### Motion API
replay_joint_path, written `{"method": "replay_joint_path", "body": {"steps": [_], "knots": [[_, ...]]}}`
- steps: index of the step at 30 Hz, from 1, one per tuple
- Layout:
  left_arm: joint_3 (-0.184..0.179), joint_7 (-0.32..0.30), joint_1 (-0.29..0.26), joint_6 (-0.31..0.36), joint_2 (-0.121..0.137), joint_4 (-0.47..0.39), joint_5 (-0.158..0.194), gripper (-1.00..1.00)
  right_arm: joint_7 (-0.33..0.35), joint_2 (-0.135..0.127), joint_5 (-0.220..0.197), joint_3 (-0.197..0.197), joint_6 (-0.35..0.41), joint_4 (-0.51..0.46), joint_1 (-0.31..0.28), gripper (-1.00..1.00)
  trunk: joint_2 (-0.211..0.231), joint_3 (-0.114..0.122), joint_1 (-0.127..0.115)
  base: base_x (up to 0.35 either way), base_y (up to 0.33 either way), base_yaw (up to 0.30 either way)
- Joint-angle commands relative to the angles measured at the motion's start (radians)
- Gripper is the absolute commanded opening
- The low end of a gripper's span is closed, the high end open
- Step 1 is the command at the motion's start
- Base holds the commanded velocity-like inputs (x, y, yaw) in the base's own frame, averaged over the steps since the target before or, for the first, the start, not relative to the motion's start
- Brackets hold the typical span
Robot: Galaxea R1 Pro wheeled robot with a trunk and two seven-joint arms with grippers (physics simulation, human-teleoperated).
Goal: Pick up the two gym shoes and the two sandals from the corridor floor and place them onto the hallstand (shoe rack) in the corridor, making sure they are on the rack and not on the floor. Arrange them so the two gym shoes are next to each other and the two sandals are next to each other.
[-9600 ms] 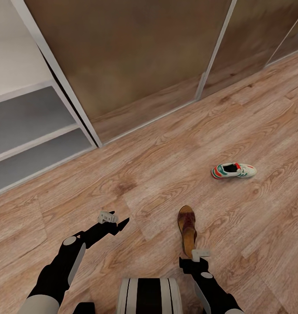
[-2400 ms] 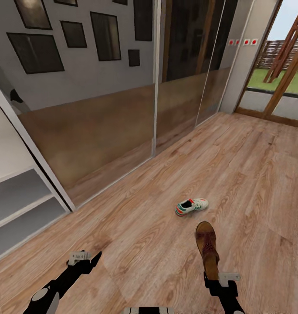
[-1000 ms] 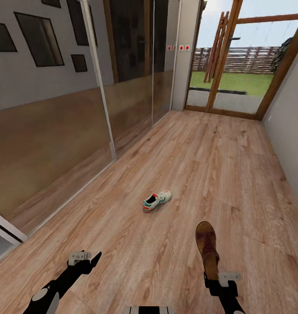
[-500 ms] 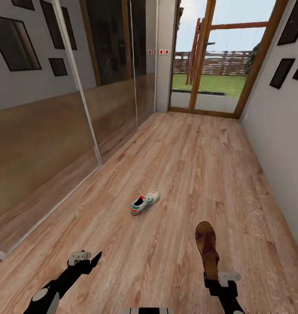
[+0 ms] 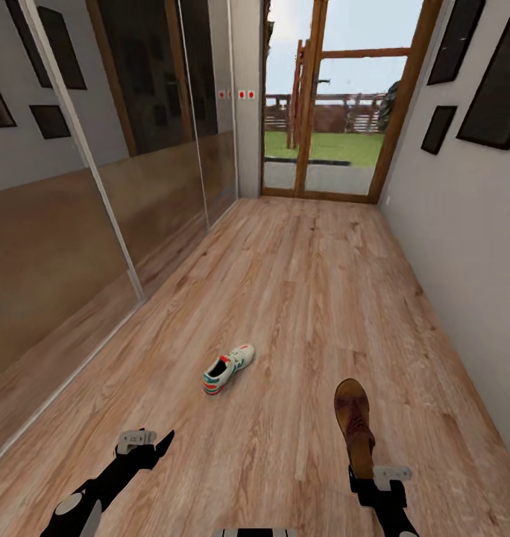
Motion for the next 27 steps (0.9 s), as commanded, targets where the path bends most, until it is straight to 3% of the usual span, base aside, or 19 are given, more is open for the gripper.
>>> {"method": "replay_joint_path", "body": {"steps": [1, 27], "knots": [[0.003, -0.006, -0.001, -0.003, 0.000, 0.001, 0.000, 1.00, -0.001, 0.001, 0.006, -0.006, -0.003, 0.001, -0.001, -1.00, 0.000, 0.000, 0.000, 0.284, 0.207, -0.269], [0.003, -0.006, -0.001, -0.003, 0.000, 0.001, 0.000, 1.00, -0.001, 0.002, 0.006, -0.006, -0.002, 0.001, -0.001, -1.00, 0.000, 0.017, 0.000, 0.272, 0.223, -0.278]]}}
